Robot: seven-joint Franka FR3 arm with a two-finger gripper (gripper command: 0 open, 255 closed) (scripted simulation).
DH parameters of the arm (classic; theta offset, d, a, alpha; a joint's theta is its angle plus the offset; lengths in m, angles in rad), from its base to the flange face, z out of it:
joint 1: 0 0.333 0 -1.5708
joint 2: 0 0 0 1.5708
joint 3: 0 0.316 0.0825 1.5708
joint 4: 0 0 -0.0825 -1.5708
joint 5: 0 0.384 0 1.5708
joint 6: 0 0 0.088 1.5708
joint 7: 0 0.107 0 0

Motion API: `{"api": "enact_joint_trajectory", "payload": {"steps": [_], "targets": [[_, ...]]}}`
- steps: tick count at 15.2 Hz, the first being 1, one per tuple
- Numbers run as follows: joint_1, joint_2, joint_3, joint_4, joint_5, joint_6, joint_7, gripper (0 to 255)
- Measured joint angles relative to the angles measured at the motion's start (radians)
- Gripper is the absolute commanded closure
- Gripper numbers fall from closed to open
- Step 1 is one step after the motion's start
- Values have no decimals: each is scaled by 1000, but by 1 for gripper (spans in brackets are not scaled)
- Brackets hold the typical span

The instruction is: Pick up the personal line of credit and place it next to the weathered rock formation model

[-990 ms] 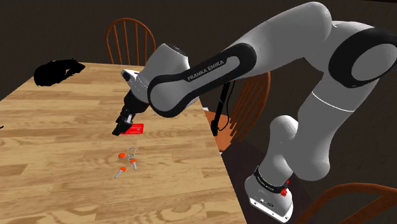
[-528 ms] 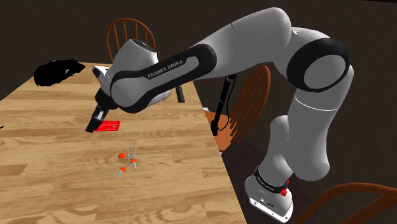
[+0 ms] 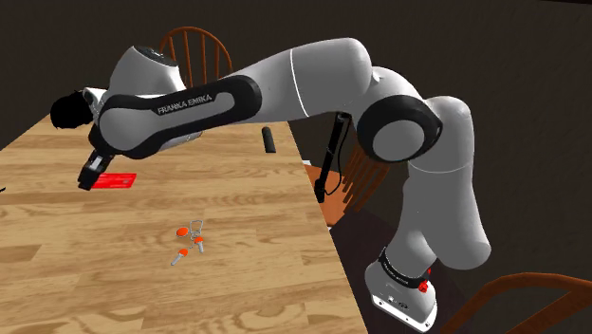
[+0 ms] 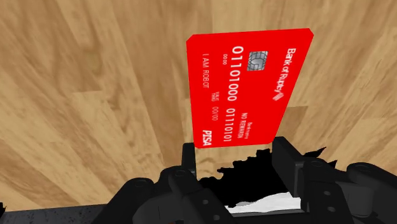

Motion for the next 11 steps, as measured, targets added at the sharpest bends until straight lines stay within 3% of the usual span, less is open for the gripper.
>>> {"api": "enact_joint_trajectory", "payload": {"steps": [4,6,7,11], "targets": [[-16,207,-8,343,-25,-134,56,255],[-34,346,-9,579,-39,-227,90,255],[-38,380,-9,631,-41,-245,96,255],[-41,409,-4,630,-36,-216,87,255]]}}
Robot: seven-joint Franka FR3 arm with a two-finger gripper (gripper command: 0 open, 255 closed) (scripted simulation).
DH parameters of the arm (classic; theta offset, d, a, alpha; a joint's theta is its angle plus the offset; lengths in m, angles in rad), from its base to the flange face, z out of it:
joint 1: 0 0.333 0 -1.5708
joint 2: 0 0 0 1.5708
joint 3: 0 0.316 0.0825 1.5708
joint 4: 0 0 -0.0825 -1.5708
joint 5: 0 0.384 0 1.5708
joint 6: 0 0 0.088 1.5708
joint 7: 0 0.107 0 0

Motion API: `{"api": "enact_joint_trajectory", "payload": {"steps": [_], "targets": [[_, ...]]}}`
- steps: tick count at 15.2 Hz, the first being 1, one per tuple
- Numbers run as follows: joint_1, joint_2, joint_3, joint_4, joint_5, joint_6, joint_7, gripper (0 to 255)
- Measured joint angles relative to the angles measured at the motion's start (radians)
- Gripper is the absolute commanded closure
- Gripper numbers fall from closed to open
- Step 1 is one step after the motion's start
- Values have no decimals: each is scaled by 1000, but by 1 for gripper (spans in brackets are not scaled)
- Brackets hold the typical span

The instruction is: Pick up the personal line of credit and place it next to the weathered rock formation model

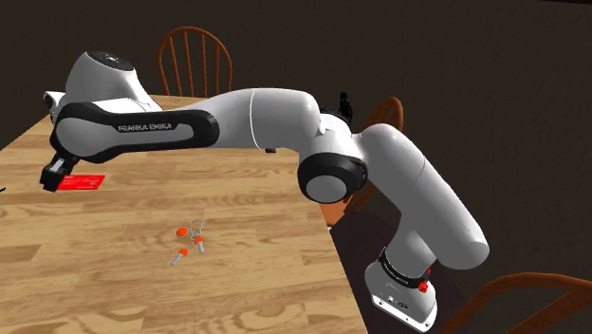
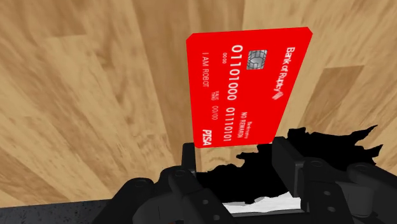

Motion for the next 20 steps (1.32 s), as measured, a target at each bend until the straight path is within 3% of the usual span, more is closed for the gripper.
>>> {"api": "enact_joint_trajectory", "payload": {"steps": [14,20], "targets": [[-2,58,22,-83,25,139,-46,255],[-2,61,24,-86,26,145,-48,255]]}}
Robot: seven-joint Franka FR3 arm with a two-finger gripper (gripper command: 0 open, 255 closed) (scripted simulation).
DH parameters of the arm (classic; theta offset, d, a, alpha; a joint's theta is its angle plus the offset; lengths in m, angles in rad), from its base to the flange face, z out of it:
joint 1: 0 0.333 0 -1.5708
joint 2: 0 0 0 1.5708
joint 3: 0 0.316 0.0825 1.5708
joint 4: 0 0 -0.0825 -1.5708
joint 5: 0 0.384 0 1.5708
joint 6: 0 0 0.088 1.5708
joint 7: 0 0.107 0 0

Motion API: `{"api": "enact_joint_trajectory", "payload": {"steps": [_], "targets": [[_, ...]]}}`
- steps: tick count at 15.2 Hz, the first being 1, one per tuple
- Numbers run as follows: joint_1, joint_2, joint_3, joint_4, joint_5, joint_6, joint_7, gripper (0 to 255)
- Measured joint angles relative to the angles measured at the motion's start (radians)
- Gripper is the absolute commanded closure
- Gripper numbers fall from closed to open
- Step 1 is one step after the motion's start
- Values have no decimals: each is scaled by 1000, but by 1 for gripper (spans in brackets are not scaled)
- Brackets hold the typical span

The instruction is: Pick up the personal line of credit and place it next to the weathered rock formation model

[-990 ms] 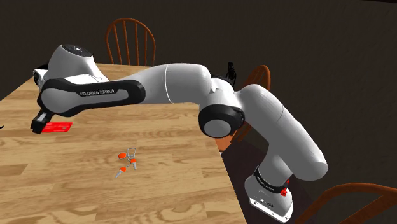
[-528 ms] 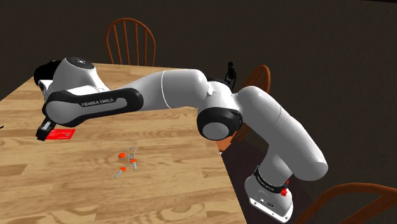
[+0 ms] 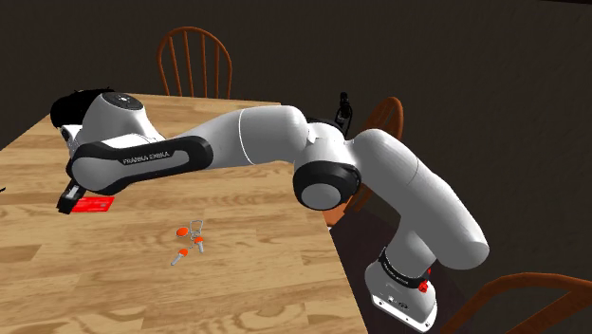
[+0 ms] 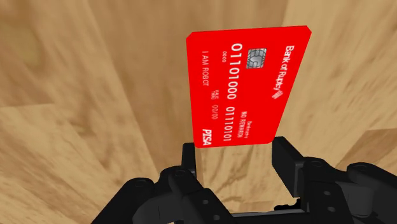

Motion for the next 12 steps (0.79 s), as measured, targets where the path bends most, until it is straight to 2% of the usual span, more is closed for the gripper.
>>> {"api": "enact_joint_trajectory", "payload": {"steps": [1,7,11,12], "targets": [[0,0,0,0,0,0,0,0],[0,0,0,0,0,0,0,0],[5,-149,-1,-181,10,28,-25,0],[2,-164,-1,-191,11,25,-28,0]]}}
